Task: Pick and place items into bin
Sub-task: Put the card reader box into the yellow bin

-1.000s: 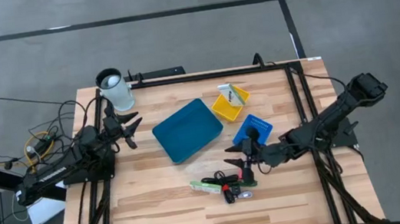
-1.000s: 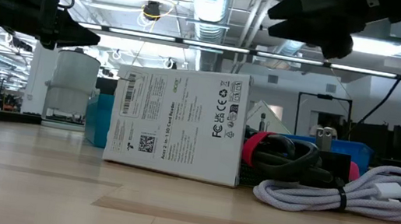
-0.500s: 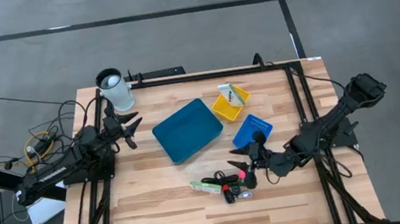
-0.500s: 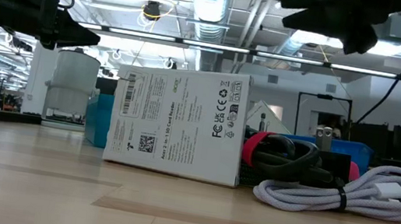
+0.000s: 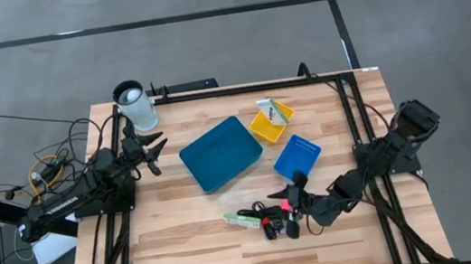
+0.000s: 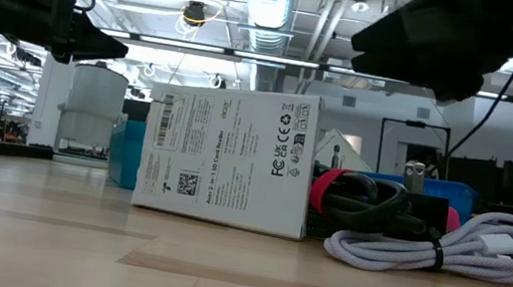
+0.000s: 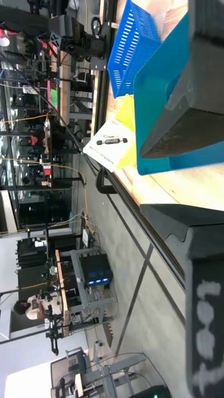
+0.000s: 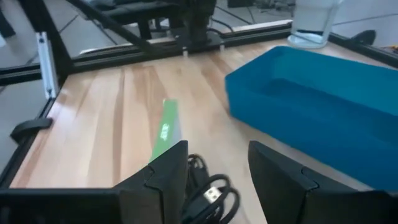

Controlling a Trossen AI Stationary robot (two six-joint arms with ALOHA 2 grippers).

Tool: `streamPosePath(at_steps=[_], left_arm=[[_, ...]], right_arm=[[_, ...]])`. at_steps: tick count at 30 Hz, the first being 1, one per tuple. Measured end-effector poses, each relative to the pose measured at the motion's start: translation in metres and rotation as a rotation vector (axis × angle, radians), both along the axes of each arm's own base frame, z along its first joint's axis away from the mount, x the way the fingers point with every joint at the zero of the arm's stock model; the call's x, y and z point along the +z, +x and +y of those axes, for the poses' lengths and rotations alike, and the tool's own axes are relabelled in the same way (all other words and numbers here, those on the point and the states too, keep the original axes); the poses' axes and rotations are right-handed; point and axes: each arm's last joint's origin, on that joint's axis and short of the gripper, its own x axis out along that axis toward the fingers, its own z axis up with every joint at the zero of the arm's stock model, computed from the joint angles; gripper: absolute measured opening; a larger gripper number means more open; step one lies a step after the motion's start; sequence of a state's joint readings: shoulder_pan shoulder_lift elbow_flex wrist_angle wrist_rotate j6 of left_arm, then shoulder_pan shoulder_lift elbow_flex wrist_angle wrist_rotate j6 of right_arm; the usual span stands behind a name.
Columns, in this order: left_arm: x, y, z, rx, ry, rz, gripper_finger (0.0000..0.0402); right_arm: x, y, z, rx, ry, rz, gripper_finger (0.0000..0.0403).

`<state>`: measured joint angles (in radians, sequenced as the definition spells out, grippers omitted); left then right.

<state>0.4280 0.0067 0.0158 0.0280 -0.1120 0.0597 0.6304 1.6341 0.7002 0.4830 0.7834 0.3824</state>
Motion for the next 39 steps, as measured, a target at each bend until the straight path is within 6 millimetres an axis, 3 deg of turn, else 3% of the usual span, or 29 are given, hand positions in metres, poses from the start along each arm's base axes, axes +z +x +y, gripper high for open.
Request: streamPosePath(at_steps=[12,33,39], left_arm=[[0.0,0.0,0.0,0.0,0.0,0.0,0.0119],[0.0,0.0,0.0,0.0,0.0,0.0,0.0119],[0.0,0.0,0.0,0.0,0.0,0.0,0.0119]], right_arm=[[-0.001,-0.004,0.024,0.112,0.043,-0.016,0.0164],[-0.002,-0.002,0.022,0.11,0.029,0.009,0.0164],[-0.019,0.003,0.022,0.087,0.013,0.033,0.0164]])
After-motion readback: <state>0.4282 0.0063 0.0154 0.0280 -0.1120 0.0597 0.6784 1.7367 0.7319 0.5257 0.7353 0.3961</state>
